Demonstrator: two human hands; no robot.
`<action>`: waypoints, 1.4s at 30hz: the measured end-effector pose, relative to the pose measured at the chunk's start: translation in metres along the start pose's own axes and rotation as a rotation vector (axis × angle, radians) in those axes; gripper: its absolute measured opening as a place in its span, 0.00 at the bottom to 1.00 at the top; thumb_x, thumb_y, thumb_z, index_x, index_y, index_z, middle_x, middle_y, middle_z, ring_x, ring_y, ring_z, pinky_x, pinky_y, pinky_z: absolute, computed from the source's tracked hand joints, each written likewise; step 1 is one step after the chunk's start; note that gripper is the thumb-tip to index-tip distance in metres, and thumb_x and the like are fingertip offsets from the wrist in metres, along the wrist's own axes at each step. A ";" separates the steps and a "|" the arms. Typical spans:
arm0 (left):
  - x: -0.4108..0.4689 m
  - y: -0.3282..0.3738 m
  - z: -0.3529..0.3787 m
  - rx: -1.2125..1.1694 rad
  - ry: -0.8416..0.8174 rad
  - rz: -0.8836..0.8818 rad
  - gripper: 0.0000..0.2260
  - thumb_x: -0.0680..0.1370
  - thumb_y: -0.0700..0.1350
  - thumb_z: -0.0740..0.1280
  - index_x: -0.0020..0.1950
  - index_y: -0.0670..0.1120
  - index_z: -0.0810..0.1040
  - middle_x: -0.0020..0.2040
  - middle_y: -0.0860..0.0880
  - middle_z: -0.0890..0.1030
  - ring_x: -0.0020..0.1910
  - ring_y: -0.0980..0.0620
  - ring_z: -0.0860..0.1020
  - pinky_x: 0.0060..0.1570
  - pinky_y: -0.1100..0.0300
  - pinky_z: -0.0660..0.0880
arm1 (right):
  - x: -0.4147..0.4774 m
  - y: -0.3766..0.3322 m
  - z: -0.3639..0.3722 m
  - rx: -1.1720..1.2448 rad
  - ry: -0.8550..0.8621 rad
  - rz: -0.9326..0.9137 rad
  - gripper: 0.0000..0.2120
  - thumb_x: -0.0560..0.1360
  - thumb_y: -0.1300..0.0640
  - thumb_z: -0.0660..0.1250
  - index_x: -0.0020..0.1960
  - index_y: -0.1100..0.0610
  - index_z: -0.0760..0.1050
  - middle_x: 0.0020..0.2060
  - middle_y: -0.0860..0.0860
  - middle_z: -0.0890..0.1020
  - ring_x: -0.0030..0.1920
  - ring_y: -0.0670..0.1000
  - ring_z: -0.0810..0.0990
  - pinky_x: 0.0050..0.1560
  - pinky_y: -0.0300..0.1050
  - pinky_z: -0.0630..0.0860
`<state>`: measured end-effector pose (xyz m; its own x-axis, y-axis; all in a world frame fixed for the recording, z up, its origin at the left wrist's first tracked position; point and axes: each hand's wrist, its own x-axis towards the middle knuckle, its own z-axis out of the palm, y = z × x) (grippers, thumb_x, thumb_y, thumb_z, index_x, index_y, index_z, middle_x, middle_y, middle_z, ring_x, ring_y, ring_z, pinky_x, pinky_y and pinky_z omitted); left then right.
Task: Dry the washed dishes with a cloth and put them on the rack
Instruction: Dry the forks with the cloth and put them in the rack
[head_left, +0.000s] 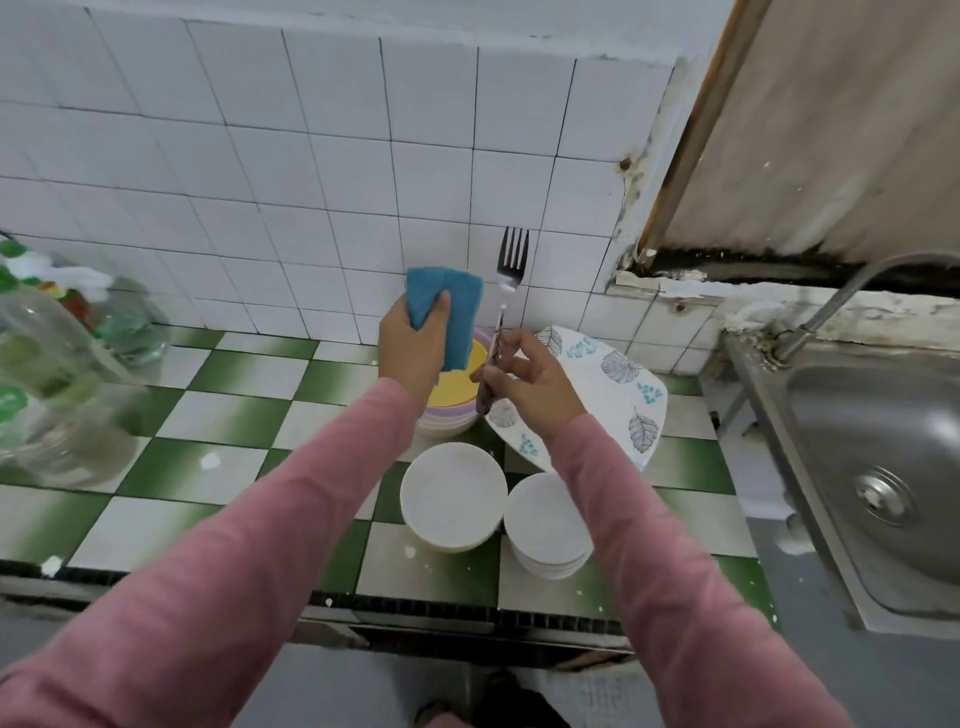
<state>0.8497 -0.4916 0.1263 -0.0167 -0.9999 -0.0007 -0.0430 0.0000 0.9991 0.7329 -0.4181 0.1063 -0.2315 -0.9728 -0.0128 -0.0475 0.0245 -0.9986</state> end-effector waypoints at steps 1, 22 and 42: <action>0.002 0.005 0.005 -0.042 -0.012 -0.024 0.08 0.81 0.52 0.65 0.53 0.49 0.74 0.47 0.50 0.78 0.43 0.53 0.78 0.35 0.61 0.76 | -0.001 -0.001 -0.003 0.010 -0.012 -0.004 0.14 0.79 0.72 0.62 0.48 0.53 0.70 0.37 0.55 0.82 0.35 0.54 0.79 0.39 0.43 0.79; 0.004 0.021 0.072 -0.594 -0.373 -0.366 0.24 0.84 0.59 0.51 0.64 0.45 0.77 0.50 0.47 0.83 0.46 0.49 0.81 0.54 0.51 0.78 | -0.006 0.019 -0.071 -0.123 0.039 0.065 0.14 0.81 0.68 0.61 0.39 0.58 0.78 0.31 0.52 0.79 0.27 0.47 0.71 0.34 0.36 0.72; 0.012 -0.009 0.079 -0.278 -0.181 -0.144 0.11 0.80 0.47 0.66 0.59 0.42 0.76 0.53 0.47 0.81 0.51 0.49 0.80 0.49 0.56 0.80 | 0.001 0.032 -0.046 -0.071 -0.019 0.070 0.17 0.81 0.68 0.60 0.36 0.58 0.77 0.27 0.50 0.78 0.23 0.45 0.71 0.31 0.36 0.71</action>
<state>0.7715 -0.5025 0.1138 -0.2081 -0.9701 -0.1251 0.2152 -0.1702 0.9616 0.6861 -0.4079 0.0763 -0.2179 -0.9723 -0.0842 -0.1004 0.1081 -0.9891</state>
